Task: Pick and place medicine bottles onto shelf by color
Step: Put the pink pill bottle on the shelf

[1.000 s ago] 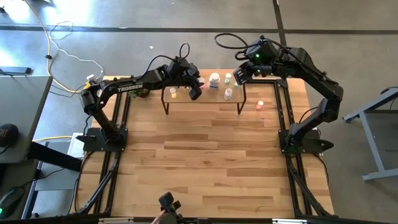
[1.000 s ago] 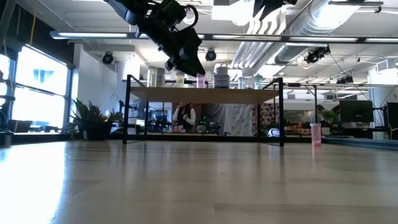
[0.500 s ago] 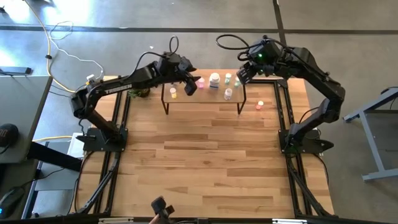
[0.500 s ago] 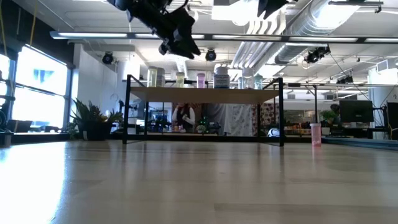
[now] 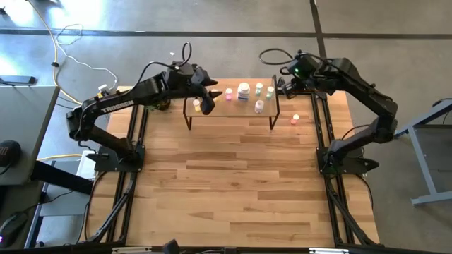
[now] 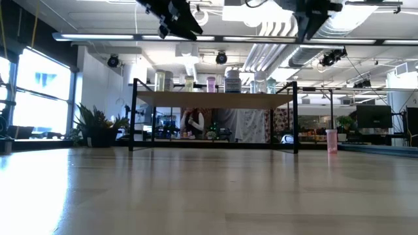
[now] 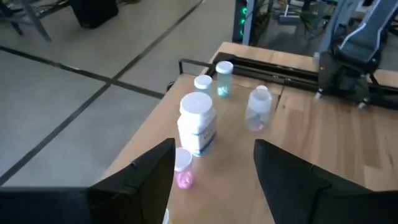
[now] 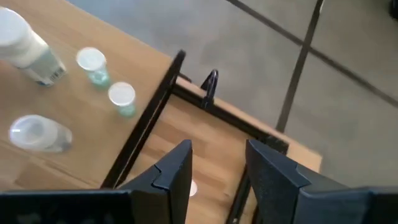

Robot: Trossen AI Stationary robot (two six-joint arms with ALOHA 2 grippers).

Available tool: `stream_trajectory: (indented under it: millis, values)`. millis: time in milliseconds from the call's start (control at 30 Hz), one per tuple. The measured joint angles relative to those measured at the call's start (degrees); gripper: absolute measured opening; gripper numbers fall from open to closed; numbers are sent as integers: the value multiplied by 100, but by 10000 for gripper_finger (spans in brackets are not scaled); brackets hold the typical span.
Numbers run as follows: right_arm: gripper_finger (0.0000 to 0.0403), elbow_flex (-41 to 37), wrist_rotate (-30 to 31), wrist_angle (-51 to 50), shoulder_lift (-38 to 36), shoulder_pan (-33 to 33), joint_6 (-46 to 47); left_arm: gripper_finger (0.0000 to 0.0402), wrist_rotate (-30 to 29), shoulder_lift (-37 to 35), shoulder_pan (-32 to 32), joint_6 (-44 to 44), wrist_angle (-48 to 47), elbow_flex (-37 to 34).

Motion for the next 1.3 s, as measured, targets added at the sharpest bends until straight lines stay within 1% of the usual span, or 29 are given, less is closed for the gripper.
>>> stream_trajectory:
  millis: [100, 233, 333, 433, 533, 700, 967, 1167, 1300]
  values:
    - [142, -778, -267, 461, -415, -175, 164, 207, 0, -10, -59, 47, -58, -65]
    - [142, -1685, -797, 1150, -984, -423, 380, 207, 73, -1, -61, -100, -78, -335]
    - [142, -2194, -1192, 1474, -1279, -595, 604, 207, 233, -1, -81, -269, 55, -579]
    - [142, -2549, -1430, 1582, -1459, -751, 927, 207, 292, 1, -150, -426, 238, -769]
    - [142, -2822, -1617, 1582, -1508, -894, 1145, 207, 302, 1, -269, -443, 371, -872]
    - [142, -3300, -1977, 1633, -1500, -1264, 1096, 207, 297, 1, -475, -443, 556, -1021]
    - [142, -3978, -2900, 1854, -1496, -2066, 1103, 207, 280, -12, -595, -420, 574, -1075]
    - [142, -4588, -3480, 2311, -1496, -2329, 1150, 207, 222, -342, -777, -397, 554, -1075]
    - [144, -5016, -3509, 2631, -1493, -2346, 1142, 207, -30, -642, -852, -318, 386, -1075]
